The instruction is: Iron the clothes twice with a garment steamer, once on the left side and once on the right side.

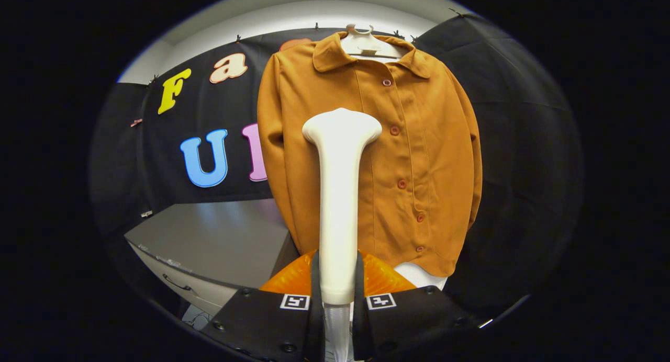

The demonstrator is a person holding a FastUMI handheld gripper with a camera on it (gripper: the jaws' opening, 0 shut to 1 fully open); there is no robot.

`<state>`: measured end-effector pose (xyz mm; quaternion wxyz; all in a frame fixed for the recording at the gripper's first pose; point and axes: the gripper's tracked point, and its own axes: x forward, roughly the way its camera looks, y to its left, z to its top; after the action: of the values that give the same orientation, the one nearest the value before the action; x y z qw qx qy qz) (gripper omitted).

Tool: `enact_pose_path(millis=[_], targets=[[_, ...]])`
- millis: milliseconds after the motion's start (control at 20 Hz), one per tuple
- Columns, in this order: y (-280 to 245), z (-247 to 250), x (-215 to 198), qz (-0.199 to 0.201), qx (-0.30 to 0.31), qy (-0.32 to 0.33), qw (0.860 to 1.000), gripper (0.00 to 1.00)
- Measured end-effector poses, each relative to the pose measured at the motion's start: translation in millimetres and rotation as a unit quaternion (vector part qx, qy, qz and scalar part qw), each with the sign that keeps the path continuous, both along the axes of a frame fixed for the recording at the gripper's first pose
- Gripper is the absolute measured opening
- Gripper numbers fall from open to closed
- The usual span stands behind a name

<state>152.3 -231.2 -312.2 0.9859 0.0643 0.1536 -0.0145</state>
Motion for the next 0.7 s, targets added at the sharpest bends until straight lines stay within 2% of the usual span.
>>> enact_pose_path(millis=[700], targets=[[0.8,-91.0,-47.8,0.003,0.018,0.107,0.994,0.25]])
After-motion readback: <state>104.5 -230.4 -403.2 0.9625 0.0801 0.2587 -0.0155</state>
